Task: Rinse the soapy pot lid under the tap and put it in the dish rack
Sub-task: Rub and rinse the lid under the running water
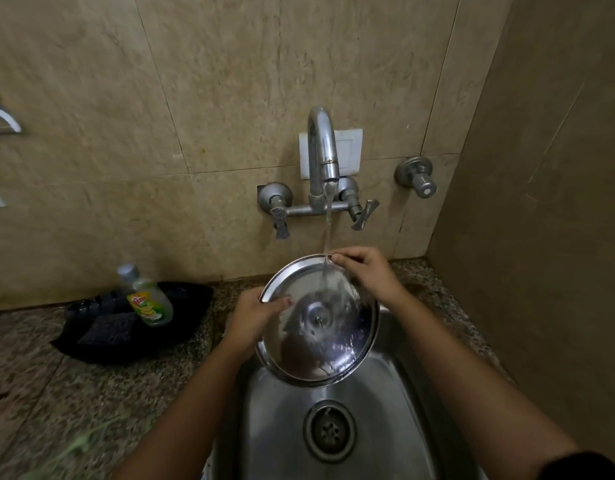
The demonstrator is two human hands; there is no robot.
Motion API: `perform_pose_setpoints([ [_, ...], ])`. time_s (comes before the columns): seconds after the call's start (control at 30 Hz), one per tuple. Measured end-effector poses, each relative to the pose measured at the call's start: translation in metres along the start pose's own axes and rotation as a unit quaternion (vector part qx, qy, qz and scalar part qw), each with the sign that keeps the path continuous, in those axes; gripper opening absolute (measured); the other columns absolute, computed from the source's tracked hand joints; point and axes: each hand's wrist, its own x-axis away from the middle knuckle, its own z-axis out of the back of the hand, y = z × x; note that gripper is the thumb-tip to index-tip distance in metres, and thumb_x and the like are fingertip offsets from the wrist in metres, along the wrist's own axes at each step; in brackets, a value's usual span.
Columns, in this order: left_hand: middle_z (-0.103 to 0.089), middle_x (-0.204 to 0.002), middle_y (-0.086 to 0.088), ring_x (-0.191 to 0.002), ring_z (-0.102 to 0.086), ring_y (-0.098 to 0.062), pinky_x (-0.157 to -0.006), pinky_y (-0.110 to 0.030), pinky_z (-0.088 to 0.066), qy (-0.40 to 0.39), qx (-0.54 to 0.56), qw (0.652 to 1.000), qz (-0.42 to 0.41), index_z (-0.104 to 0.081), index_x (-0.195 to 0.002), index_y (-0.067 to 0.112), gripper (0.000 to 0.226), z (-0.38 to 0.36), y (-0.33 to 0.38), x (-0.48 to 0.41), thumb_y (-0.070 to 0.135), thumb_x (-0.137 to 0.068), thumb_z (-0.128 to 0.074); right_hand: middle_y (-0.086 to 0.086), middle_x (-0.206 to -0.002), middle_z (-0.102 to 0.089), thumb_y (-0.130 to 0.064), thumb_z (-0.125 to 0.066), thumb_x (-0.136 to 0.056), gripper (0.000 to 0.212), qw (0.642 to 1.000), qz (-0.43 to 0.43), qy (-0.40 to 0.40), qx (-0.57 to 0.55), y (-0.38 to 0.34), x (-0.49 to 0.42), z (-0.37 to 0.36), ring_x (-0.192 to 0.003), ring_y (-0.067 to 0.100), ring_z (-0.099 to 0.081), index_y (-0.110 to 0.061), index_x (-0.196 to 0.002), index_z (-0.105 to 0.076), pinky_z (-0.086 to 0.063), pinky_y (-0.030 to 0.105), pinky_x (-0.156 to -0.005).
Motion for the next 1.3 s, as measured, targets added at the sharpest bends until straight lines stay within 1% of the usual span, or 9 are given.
perform_pose_setpoints([
  [0.13,-0.066,-0.067,-0.005,-0.062,-0.058,-0.013,-0.059,-0.026,-0.044,-0.096,-0.157,0.982,-0.054,-0.069,-0.066,0.016,0.013,-0.007,0.017,-0.012,0.013,-0.076,-0.076,-0.006,-0.090,-0.070,-0.013,-0.066,-0.087,0.017,0.989,0.080,-0.079,0.098,-0.008,0.003,-0.035,-0.089,0.010,-0.064,-0.008,-0.101,-0.073,-0.050,0.025,-0.083],
  [0.43,-0.070,-0.073,-0.015,-0.067,-0.060,-0.019,-0.065,-0.036,-0.049,0.034,-0.040,0.997,-0.050,-0.071,-0.079,-0.006,0.025,0.002,-0.011,-0.012,0.019,-0.077,-0.076,-0.008,-0.091,-0.074,-0.010,-0.067,-0.085,0.019,1.000,-0.008,0.018,-0.022,0.009,0.001,-0.006,-0.094,0.015,-0.068,-0.027,-0.091,-0.073,-0.053,0.044,-0.094],
  [0.57,-0.068,-0.062,0.003,-0.059,-0.057,-0.005,-0.058,-0.025,-0.046,-0.015,-0.071,0.993,-0.089,-0.074,-0.072,0.009,0.008,-0.015,0.001,-0.006,0.011,-0.079,-0.073,-0.004,-0.094,-0.074,-0.019,-0.070,-0.084,0.015,0.986,0.091,-0.085,0.107,-0.011,0.001,-0.035,-0.091,0.013,-0.068,-0.024,-0.097,-0.075,-0.054,0.032,-0.082],
  [0.63,-0.071,-0.068,-0.011,-0.065,-0.058,-0.012,-0.062,-0.030,-0.046,-0.014,-0.067,0.993,-0.095,-0.074,-0.075,0.002,0.011,-0.017,0.000,-0.004,0.012,-0.080,-0.072,-0.006,-0.092,-0.074,-0.022,-0.071,-0.083,0.015,0.975,0.121,-0.110,0.153,-0.016,-0.002,-0.036,-0.088,0.010,-0.068,-0.026,-0.096,-0.076,-0.054,0.030,-0.079],
  [0.7,-0.072,-0.078,-0.023,-0.069,-0.061,-0.019,-0.066,-0.036,-0.050,0.017,-0.021,0.997,-0.071,-0.073,-0.083,-0.004,0.020,-0.012,-0.003,-0.002,0.015,-0.079,-0.074,-0.005,-0.095,-0.074,-0.018,-0.070,-0.083,0.016,0.990,0.075,-0.082,0.085,-0.015,-0.002,-0.022,-0.091,0.009,-0.068,-0.022,-0.098,-0.075,-0.054,0.027,-0.082],
  [0.8,-0.075,-0.083,-0.015,-0.073,-0.067,-0.023,-0.070,-0.036,-0.055,0.073,0.079,0.994,-0.012,-0.075,-0.086,0.004,0.011,-0.002,-0.007,0.005,0.012,-0.080,-0.072,0.003,-0.090,-0.072,-0.008,-0.067,-0.084,0.018,0.999,0.010,0.012,-0.044,-0.004,0.005,0.004,-0.080,0.006,-0.068,-0.010,-0.102,-0.071,-0.053,0.023,-0.076],
  [0.9,-0.073,-0.082,-0.015,-0.075,-0.067,-0.024,-0.066,-0.029,-0.054,0.033,0.063,0.997,-0.004,-0.074,-0.087,0.004,0.008,0.001,0.002,0.006,0.007,-0.080,-0.070,0.005,-0.091,-0.071,-0.003,-0.064,-0.086,0.021,0.998,0.019,0.031,-0.041,-0.004,0.008,-0.002,-0.077,-0.003,-0.066,-0.002,-0.106,-0.069,-0.053,0.019,-0.075],
  [1.03,-0.069,-0.073,-0.014,-0.068,-0.060,-0.018,-0.064,-0.031,-0.047,-0.081,-0.118,0.988,-0.061,-0.074,-0.081,-0.001,0.010,-0.007,0.018,-0.009,0.008,-0.079,-0.072,0.006,-0.089,-0.073,-0.006,-0.069,-0.082,0.014,0.995,0.052,-0.077,0.034,-0.012,0.009,-0.039,-0.085,0.019,-0.070,-0.005,-0.096,-0.073,-0.056,0.030,-0.081],
  [1.3,-0.072,-0.083,-0.025,-0.073,-0.063,-0.026,-0.069,-0.036,-0.051,0.000,0.017,1.000,-0.012,-0.073,-0.087,-0.005,0.016,0.006,0.005,-0.006,0.010,-0.081,-0.071,-0.005,-0.073,-0.074,-0.011,-0.073,-0.079,0.013,0.996,-0.039,0.046,-0.071,0.004,0.000,-0.003,-0.073,0.010,-0.068,-0.024,-0.078,-0.075,-0.053,0.034,-0.076],
])
